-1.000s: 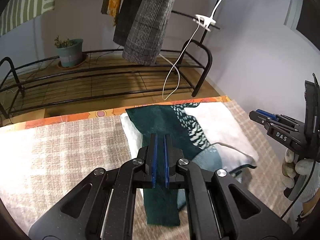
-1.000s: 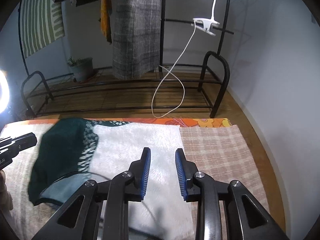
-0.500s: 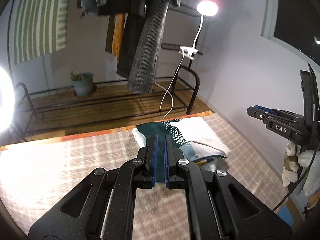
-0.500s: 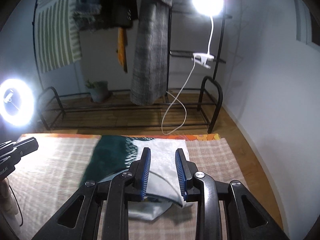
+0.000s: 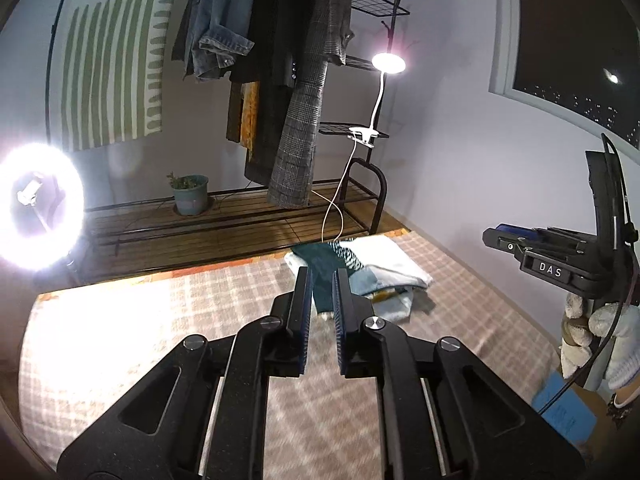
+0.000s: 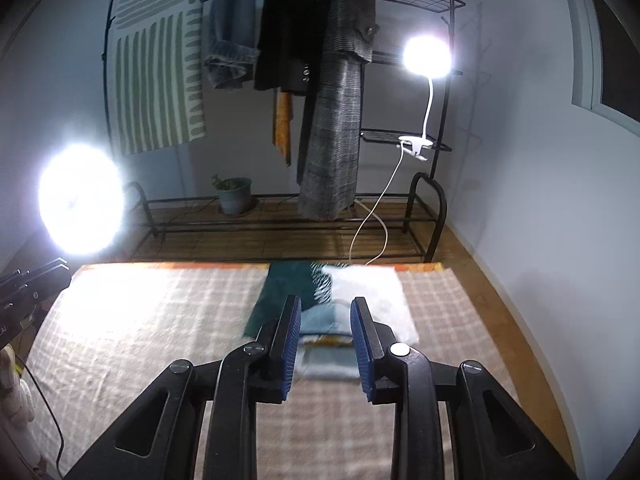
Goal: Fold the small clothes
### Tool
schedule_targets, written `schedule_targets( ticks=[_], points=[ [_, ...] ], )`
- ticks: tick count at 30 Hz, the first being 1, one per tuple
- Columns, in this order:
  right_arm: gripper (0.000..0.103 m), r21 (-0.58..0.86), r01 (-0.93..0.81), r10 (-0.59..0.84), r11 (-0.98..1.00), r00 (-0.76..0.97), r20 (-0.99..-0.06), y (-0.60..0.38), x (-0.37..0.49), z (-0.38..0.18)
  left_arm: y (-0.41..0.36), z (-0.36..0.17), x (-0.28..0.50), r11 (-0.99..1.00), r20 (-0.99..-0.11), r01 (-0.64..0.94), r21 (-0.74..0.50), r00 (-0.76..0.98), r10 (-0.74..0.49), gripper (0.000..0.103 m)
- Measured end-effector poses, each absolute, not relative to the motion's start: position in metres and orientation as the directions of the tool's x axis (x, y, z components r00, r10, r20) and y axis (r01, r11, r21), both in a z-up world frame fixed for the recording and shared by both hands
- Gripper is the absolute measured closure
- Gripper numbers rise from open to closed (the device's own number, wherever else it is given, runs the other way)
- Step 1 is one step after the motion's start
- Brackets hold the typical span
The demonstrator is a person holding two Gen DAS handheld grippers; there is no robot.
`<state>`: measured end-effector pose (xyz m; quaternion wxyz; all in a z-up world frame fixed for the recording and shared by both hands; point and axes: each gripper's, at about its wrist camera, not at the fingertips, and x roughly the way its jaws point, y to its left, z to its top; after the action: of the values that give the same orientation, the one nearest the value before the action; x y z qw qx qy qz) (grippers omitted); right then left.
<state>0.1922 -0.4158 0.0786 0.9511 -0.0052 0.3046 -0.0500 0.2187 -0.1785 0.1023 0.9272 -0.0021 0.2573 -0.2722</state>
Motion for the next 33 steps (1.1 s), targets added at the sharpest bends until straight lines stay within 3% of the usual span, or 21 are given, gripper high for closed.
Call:
schedule_targets(
  ticks=[2,5,10,12,13,15,17,20,25,29,33],
  points=[
    [0.077,-0.038,0.086,-0.092,0.996,0.808,-0.582,-0.405,0.178,0.074,-0.168,0.097,0.204,0.85,-0.478,0.506,-0.145,0.716,-0.508,0.089],
    [0.077,-0.028,0.081,-0.083,0.996,0.809,-0.582,-0.39,0.159,0.066,-0.155,0.089,0.184,0.854,-0.474,0.505,-0.126,0.726,-0.499,0.069],
    [0.075,-0.011,0.089,-0.079,0.996,0.814,-0.575,-0.375,0.14,0.047,-0.142,0.075,0.164,0.853,-0.483,0.508,-0.123,0.72,-0.498,0.064],
    [0.073,-0.01,0.094,-0.083,0.996,0.818,-0.569,-0.37,0.135,0.039,-0.139,0.071,0.159,0.855,-0.474,0.504,-0.123,0.727,-0.497,0.044],
    [0.071,-0.005,0.096,-0.082,0.995,0.82,-0.566,-0.368,0.134,0.036,-0.137,0.069,0.158,0.857,-0.468,0.501,-0.119,0.733,-0.494,0.041],
    [0.064,0.008,0.103,-0.081,0.995,0.828,-0.554,-0.366,0.133,0.03,-0.136,0.066,0.155,0.861,-0.459,0.497,-0.107,0.744,-0.486,0.035],
    [0.046,0.013,0.111,-0.086,0.994,0.838,-0.539,-0.365,0.133,0.023,-0.137,0.062,0.151,0.862,-0.459,0.498,-0.093,0.747,-0.481,0.028],
    [0.041,-0.008,0.119,-0.106,0.993,0.847,-0.521,-0.36,0.137,0.015,-0.138,0.055,0.151,0.862,-0.463,0.498,-0.097,0.744,-0.482,0.02],
    [0.026,-0.01,0.116,-0.104,0.993,0.848,-0.519,-0.356,0.142,0.001,-0.141,0.042,0.157,0.872,-0.487,0.485,-0.068,0.747,-0.453,0.018],
    [0.009,-0.003,0.126,-0.11,0.992,0.858,-0.501,-0.357,0.142,-0.004,-0.142,0.033,0.161,0.879,-0.504,0.473,-0.057,0.747,-0.435,0.012],
    [0.0,-0.017,0.136,-0.127,0.991,0.869,-0.478,-0.354,0.141,-0.007,-0.142,0.025,0.159,0.891,-0.516,0.452,-0.034,0.756,-0.403,0.008]
  ],
)
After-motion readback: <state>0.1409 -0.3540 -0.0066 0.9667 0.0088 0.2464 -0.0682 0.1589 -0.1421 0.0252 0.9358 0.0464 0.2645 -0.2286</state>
